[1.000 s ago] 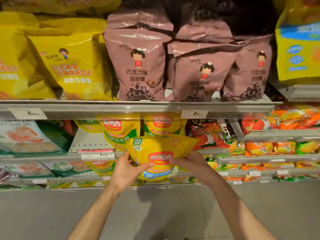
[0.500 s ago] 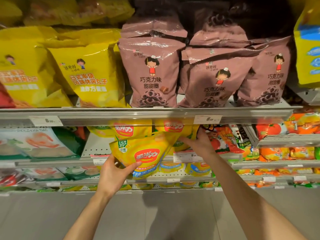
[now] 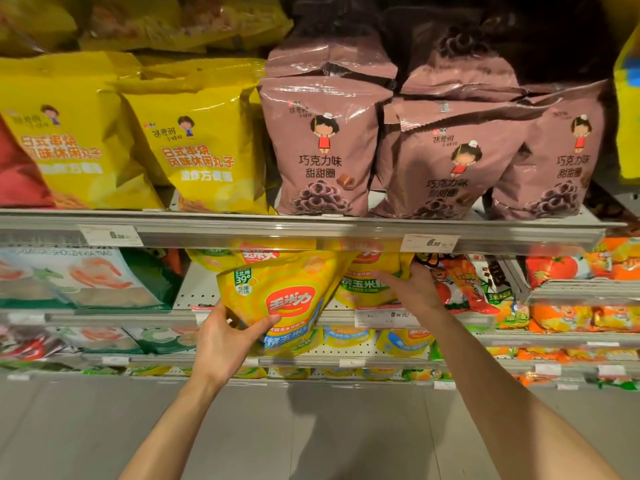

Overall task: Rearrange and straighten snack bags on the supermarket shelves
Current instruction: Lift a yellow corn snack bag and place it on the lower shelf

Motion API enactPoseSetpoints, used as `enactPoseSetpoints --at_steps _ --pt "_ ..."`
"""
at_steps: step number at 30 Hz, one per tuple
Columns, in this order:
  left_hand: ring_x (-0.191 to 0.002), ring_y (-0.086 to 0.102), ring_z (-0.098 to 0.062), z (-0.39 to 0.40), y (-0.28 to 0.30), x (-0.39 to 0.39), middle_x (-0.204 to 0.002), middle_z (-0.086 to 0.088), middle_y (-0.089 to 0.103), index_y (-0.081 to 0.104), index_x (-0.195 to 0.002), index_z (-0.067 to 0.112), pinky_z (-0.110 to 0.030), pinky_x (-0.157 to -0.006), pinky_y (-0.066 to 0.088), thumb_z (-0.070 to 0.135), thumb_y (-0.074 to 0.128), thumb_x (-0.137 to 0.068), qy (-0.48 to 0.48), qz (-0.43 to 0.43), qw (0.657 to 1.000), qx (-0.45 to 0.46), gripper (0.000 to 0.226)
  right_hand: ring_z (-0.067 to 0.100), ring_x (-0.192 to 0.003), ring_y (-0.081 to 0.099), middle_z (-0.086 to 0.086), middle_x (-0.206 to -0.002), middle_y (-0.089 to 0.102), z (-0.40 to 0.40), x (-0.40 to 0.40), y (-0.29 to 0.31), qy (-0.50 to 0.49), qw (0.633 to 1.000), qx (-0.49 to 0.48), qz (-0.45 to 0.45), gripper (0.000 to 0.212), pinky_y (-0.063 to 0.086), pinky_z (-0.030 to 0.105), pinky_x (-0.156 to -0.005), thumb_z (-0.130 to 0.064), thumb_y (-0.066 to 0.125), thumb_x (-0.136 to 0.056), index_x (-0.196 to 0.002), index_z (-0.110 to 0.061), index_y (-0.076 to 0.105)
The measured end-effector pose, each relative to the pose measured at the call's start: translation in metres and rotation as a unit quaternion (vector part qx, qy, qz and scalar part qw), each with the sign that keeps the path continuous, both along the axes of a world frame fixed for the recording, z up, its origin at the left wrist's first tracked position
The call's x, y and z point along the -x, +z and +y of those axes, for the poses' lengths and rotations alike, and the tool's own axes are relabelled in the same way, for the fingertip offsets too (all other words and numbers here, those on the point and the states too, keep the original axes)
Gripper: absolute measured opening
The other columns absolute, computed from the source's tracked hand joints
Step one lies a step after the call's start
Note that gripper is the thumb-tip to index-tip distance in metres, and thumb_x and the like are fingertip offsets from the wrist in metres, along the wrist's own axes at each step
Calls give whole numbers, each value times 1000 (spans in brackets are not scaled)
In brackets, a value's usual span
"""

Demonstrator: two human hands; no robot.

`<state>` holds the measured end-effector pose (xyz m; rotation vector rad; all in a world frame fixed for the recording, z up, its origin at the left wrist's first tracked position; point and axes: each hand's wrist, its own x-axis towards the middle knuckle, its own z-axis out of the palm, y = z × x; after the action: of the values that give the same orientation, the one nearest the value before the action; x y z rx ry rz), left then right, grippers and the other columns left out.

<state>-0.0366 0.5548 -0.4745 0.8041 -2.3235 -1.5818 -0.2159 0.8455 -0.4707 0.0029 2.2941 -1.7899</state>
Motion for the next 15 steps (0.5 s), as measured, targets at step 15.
enactPoseSetpoints --at_steps 15 --pt "-79 71 1 -6 -5 -1 -86 15 77 65 -103 27 -28 -66 57 60 89 -56 1 -1 1000 22 63 4 -63 73 -13 -94 76 12 -34 0 8 1000 24 -6 27 52 15 -48 -27 79 -89 -114 -23 71"
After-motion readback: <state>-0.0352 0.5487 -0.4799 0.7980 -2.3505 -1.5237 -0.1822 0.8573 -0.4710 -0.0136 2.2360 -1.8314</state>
